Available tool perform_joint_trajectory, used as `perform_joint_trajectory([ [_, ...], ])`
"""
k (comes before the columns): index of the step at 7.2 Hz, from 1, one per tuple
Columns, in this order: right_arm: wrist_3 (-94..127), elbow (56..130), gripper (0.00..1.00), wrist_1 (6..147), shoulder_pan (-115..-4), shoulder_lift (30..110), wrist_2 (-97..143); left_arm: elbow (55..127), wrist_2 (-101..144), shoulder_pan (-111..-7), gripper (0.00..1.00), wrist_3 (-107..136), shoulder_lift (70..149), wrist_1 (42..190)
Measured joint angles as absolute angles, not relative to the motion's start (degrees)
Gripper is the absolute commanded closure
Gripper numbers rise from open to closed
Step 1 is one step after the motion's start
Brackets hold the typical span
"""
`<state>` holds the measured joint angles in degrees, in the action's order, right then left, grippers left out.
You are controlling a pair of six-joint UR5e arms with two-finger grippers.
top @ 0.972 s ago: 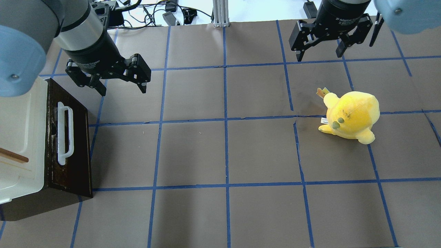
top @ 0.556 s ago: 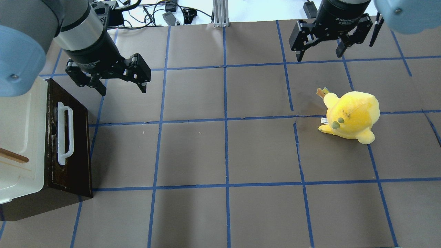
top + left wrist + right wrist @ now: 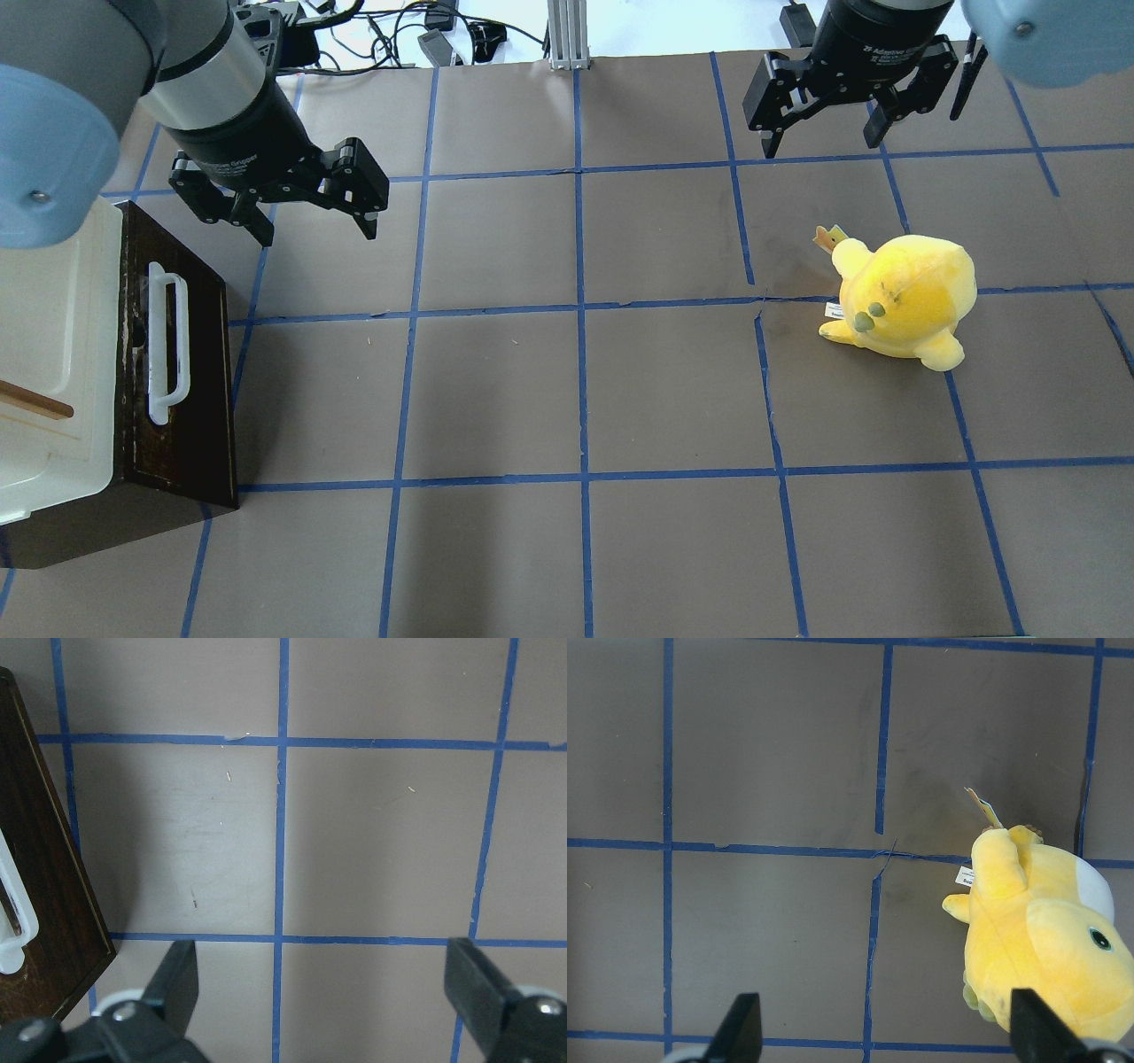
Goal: Pull drawer sideways
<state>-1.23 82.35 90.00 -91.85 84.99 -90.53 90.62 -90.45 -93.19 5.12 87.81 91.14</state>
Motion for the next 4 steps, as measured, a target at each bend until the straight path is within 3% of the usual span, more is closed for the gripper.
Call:
perform_joint_trajectory([
  [4,-1.3,82.4,0.00,90.0,-91.8,85.0,-90.6,91.1,-90.8,-93.9,0.00,5.7,89.7,91.2],
])
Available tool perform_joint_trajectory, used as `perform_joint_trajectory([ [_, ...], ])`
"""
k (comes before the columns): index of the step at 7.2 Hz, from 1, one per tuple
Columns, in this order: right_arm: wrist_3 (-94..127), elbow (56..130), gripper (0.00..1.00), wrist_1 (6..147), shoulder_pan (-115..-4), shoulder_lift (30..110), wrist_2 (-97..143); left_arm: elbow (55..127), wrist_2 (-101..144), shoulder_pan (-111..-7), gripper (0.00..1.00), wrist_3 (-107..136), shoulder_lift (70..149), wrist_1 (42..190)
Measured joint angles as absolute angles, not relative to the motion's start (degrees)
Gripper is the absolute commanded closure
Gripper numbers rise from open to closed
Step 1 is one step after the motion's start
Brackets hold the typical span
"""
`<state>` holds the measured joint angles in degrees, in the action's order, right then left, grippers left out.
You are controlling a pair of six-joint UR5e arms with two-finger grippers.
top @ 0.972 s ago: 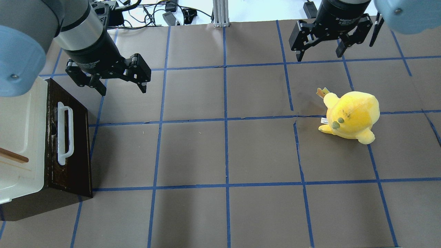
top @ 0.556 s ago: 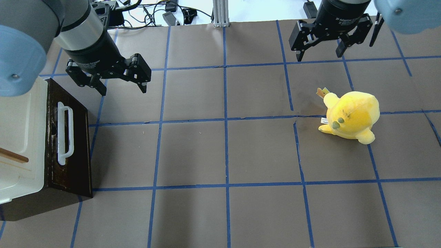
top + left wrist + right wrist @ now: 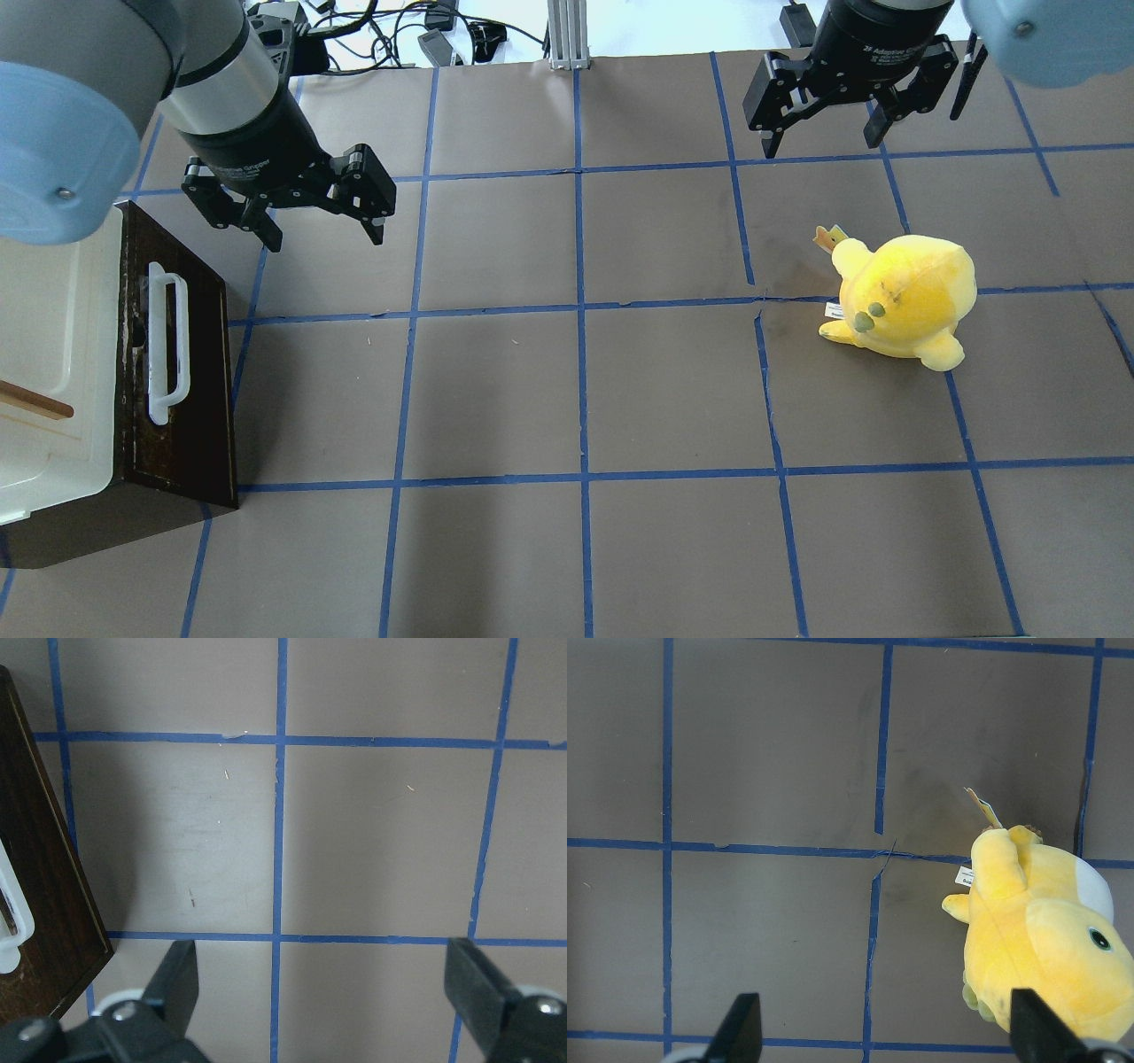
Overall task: Pull drawer sideways
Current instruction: 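Move the left gripper down to the white drawer handle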
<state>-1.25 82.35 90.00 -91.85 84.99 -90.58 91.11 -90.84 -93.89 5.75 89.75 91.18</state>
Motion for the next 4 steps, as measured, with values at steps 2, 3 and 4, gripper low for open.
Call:
perform_joint_trajectory([
  [2,-1.2,82.4,0.00,90.0,-91.8,85.0,-90.6,92.2,-94.6,-97.1,0.00,6.2,92.9,90.4],
  [3,-1.3,82.4,0.00,90.0,-91.8,85.0,-90.5,93.8,-98.1,-99.2,0.00,7.5,94.3,90.1],
  [4,-1.3,82.4,0.00,90.0,-91.8,85.0,-90.5,95.9,-101.8,-100.7,0.00,9.2,95.6,89.9],
])
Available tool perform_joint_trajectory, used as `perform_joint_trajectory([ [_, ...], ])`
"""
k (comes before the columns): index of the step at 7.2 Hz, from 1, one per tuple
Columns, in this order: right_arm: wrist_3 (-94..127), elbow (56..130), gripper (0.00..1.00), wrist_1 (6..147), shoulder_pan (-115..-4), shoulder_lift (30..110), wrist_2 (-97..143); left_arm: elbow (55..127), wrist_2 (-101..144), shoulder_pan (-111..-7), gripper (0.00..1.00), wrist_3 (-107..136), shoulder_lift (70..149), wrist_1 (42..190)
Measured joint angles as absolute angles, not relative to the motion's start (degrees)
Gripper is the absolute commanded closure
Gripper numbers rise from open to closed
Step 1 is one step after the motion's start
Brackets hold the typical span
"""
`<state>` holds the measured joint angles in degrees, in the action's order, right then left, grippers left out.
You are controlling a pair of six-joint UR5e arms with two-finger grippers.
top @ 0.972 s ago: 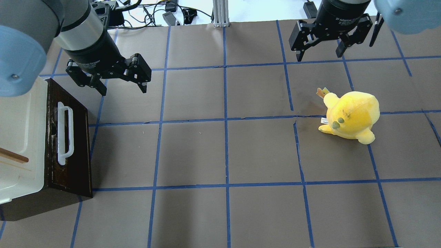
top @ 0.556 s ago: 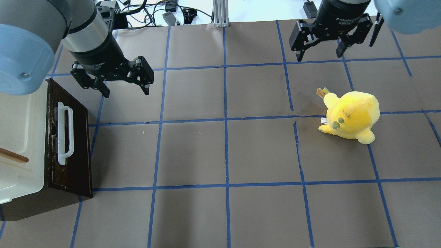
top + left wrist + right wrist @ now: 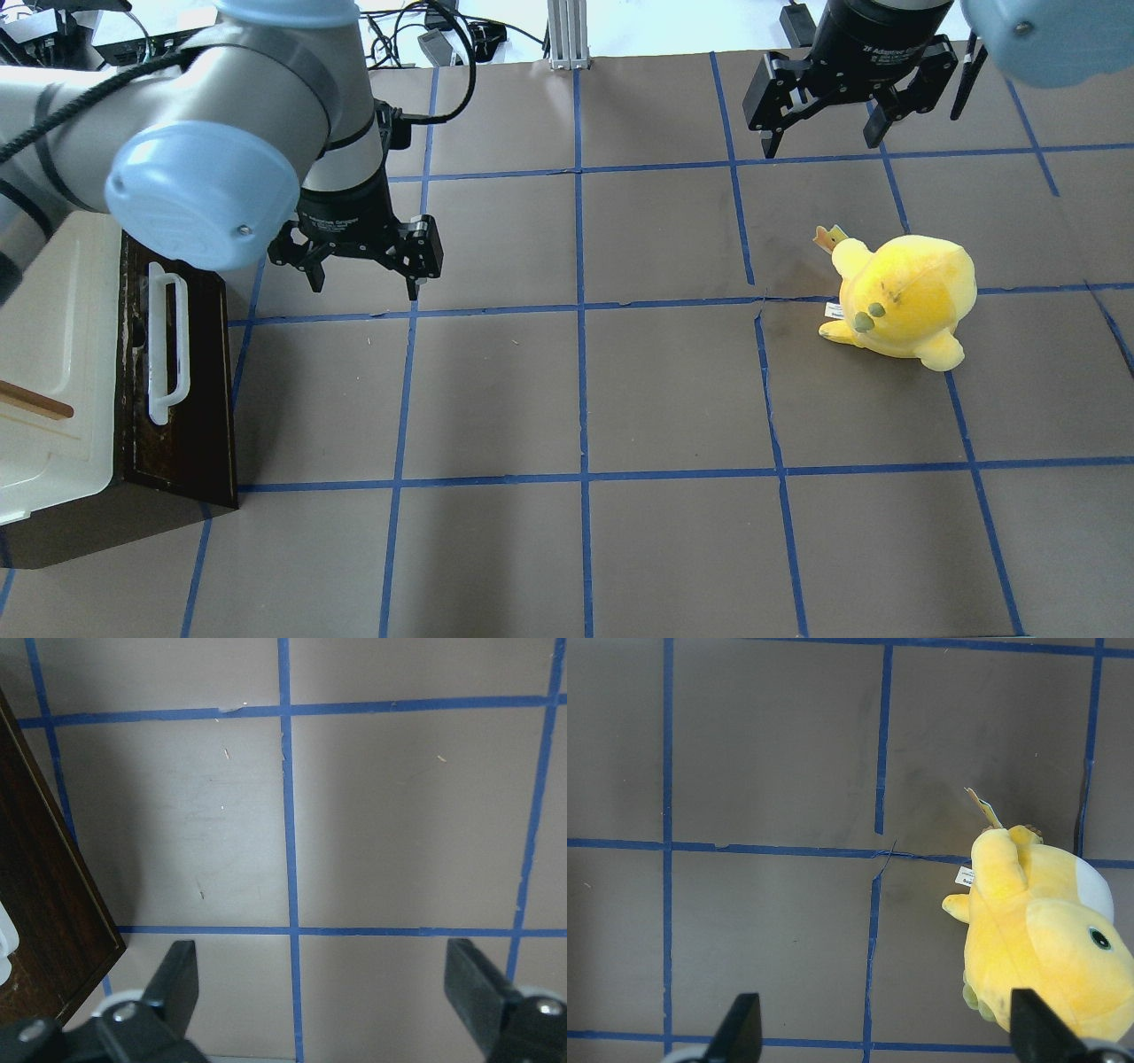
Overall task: Pull drawer sideways
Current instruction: 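Move the left gripper down to the white drawer handle, then close the left gripper around the white drawer handle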
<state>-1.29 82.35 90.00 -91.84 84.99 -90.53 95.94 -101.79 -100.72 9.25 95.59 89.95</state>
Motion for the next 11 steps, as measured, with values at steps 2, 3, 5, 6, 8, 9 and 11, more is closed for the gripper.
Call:
perform_joint_trajectory([
  [2,-1.3,82.4,0.00,90.0,-91.8,85.0,-90.5,100.6,-108.1,-101.8,0.00,12.4,98.9,89.8],
  [3,-1.2,82.4,0.00,90.0,-91.8,85.0,-90.5,101.7,-111.0,-101.9,0.00,13.9,100.9,89.8],
  [5,-1.2,82.4,0.00,90.0,-91.8,85.0,-90.5,102.6,-118.5,-101.9,0.00,22.4,105.2,90.4],
  [6,-1.2,82.4,0.00,90.0,-91.8,85.0,-90.5,102.8,-124.2,-102.0,0.00,25.6,107.3,91.7],
  [8,-1.2,82.4,0.00,90.0,-91.8,85.0,-90.5,103.3,-137.0,-102.0,0.00,31.8,110.8,98.1],
  [9,-1.2,82.4,0.00,90.0,-91.8,85.0,-90.5,104.0,-142.6,-102.0,0.00,35.1,112.3,100.7],
  [11,-1.2,82.4,0.00,90.0,-91.8,85.0,-90.5,106.0,-151.4,-100.7,0.00,38.7,114.0,103.5],
])
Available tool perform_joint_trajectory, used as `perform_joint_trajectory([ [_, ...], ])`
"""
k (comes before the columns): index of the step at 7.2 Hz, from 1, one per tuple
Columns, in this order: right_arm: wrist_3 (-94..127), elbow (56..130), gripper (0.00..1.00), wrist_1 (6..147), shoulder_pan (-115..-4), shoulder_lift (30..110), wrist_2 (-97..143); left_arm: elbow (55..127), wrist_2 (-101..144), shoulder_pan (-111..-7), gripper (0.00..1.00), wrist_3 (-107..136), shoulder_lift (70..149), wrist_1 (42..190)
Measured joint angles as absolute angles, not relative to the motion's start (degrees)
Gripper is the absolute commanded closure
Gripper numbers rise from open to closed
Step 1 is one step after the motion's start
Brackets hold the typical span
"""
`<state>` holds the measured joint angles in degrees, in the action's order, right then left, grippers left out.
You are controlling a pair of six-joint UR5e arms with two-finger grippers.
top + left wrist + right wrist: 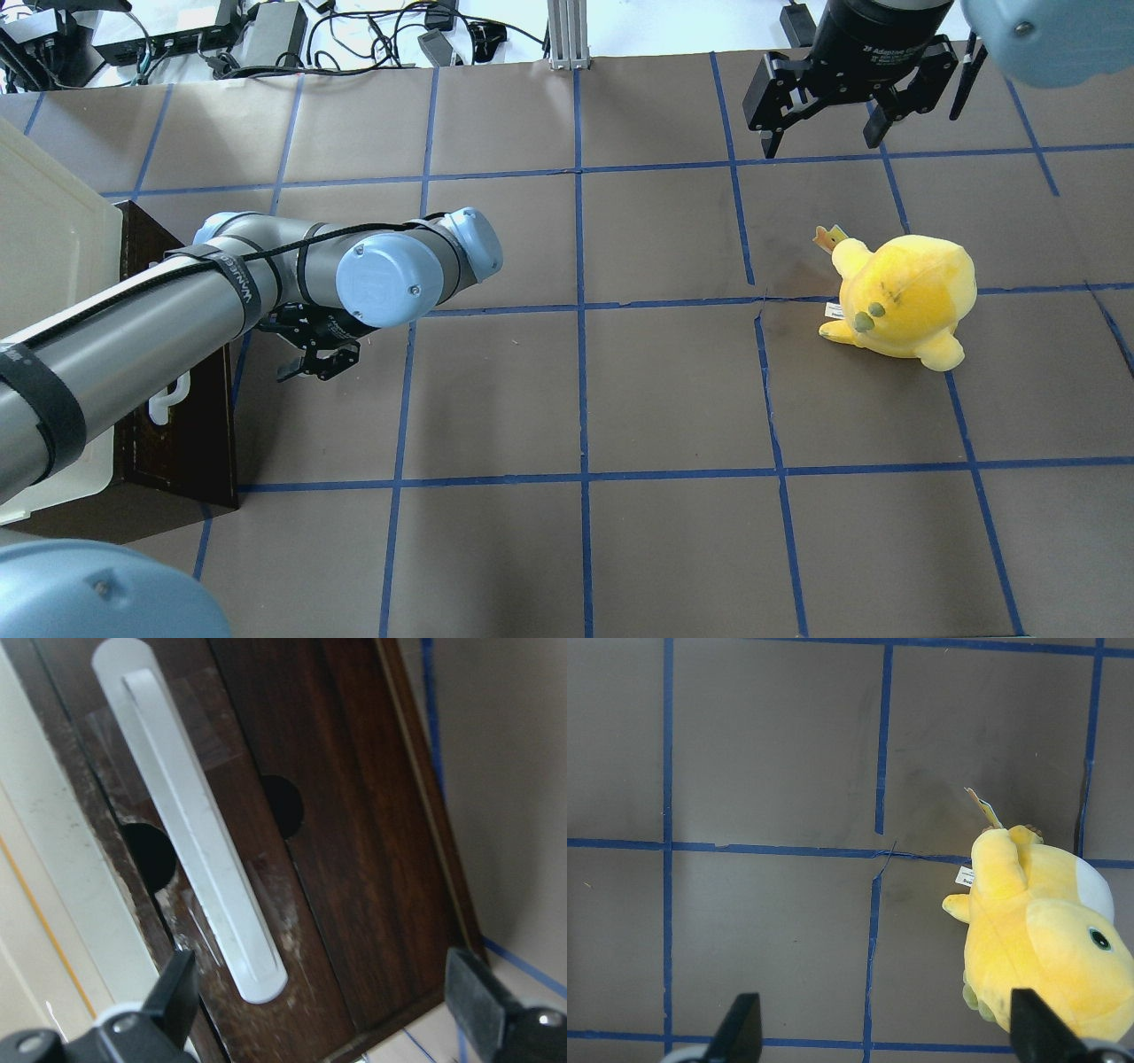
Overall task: Pull drawer sideways
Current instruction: 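Close the left gripper around the white drawer handle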
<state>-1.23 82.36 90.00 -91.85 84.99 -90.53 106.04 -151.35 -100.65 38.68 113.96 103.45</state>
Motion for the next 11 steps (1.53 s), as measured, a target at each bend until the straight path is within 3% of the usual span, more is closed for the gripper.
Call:
perform_joint_trajectory([
  [3,-1.2,82.4,0.00,90.0,-91.8,85.0,-90.5,107.8,-160.1,-96.5,0.09,41.7,114.4,106.1],
  [4,-1.2,82.4,0.00,90.0,-91.8,85.0,-90.5,108.1,-161.3,-95.7,0.33,42.0,114.5,106.3],
  [7,-1.2,82.4,0.00,90.0,-91.8,85.0,-90.5,108.2,-162.0,-94.9,0.86,43.5,115.3,106.4],
  [11,-1.2,82.4,0.00,90.0,-91.8,85.0,-90.5,108.0,-162.0,-95.2,0.90,43.8,115.2,106.5],
])
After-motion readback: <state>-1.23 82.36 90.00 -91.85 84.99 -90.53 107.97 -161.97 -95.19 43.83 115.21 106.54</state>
